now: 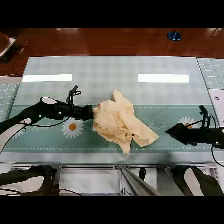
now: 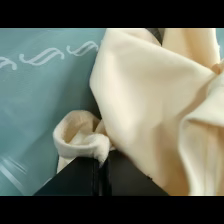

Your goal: Fold the shirts.

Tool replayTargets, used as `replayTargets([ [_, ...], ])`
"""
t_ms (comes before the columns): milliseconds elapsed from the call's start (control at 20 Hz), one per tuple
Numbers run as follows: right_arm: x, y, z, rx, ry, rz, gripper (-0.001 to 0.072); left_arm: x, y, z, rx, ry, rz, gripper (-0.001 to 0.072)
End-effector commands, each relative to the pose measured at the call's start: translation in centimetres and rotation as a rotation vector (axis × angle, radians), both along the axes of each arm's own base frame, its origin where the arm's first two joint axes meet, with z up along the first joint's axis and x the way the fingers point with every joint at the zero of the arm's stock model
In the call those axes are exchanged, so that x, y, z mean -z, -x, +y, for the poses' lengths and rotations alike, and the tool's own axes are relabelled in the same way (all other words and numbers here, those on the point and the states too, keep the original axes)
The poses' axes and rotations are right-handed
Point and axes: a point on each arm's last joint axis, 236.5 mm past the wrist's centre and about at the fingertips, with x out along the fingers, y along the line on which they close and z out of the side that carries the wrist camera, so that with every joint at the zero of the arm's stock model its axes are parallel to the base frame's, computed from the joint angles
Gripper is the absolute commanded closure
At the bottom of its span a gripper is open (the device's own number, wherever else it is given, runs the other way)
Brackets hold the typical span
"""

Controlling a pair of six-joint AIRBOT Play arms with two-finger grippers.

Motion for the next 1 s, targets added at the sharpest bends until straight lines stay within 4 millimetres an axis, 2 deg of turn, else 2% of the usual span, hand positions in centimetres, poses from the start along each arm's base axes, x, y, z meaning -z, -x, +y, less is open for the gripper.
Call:
replayTargets([
  [0,1.0,1.7,3.3,-0.086,-0.076,0.067,0.0304,0.0,0.0,-0.1,0.0,0.002,0.003,0.0683],
  [100,2.8,3.7,4.5,-0.179,-0.049,0.179,0.0304,0.0,0.0,-0.1,0.0,0.002,0.003,0.0683],
  [200,4.0,3.8,6.2,-0.219,-0.059,0.21,0.0304,-0.1,0.0,-0.1,-0.001,0.002,0.004,0.0683],
  [400,6.1,1.3,9.2,-0.187,-0.085,0.192,0.0304,-0.1,0.0,-0.1,-0.001,0.003,0.004,0.0683],
  [550,4.8,-3.2,11.6,-0.166,-0.124,0.077,0.0324,-0.1,0.0,-0.1,-0.001,0.004,0.002,0.0683],
  [650,2.4,-6.0,13.0,-0.251,-0.127,-0.021,0.0692,-0.8,-0.6,-0.2,-0.003,0.016,-0.013,0.0682],
  [700,0.6,-7.2,13.7,-0.3,-0.134,-0.076,0.0693,-1.9,-1.2,-0.3,0.0,0.032,-0.034,0.0683],
  [750,-1.7,-8.7,14.1,-0.345,-0.133,-0.129,0.0693,-3.7,-2.2,-0.3,0.008,0.057,-0.069,0.0683],
  [800,-4.3,-10.6,13.9,-0.377,-0.111,-0.19,0.0693,-6.4,-3.6,-0.2,0.012,0.086,-0.128,0.0683],
  [850,-7.7,-12.9,13.3,-0.391,-0.069,-0.267,0.0693,-9.6,-5.2,0.2,0.008,0.115,-0.204,0.0683],
  [900,-11.6,-15.3,12.4,-0.39,-0.017,-0.356,0.0693,-13.9,-7.1,0.9,-0.013,0.145,-0.302,0.0683],
  [950,-16.9,-17.8,11.3,-0.377,0.046,-0.476,0.0693,-18.3,-8.9,2.0,-0.046,0.161,-0.4,0.0683],
])
